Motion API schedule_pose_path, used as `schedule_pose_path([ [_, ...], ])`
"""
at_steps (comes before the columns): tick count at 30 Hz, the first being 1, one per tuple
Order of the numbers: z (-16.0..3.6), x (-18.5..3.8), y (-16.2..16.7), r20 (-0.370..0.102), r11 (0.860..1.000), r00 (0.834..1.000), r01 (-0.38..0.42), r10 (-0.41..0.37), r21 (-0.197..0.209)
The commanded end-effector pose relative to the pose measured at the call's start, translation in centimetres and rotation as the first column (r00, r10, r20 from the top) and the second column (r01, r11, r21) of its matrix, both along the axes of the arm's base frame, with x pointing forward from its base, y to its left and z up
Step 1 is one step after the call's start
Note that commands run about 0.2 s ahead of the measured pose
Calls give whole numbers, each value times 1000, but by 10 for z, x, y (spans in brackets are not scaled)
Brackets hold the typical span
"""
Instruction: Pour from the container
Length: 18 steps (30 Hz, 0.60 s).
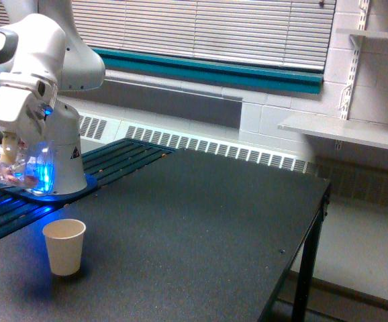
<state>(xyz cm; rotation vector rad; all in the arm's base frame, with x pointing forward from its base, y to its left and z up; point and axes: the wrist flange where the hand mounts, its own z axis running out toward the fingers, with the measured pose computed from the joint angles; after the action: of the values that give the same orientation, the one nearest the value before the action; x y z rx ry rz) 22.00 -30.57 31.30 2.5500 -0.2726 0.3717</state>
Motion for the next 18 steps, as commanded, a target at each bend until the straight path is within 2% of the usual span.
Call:
schedule_pose_path([
  [1,1,8,1,4,1000,1000,5,-5,-18],
  [18,4,28,17,-24,995,997,-79,78,-58],
])
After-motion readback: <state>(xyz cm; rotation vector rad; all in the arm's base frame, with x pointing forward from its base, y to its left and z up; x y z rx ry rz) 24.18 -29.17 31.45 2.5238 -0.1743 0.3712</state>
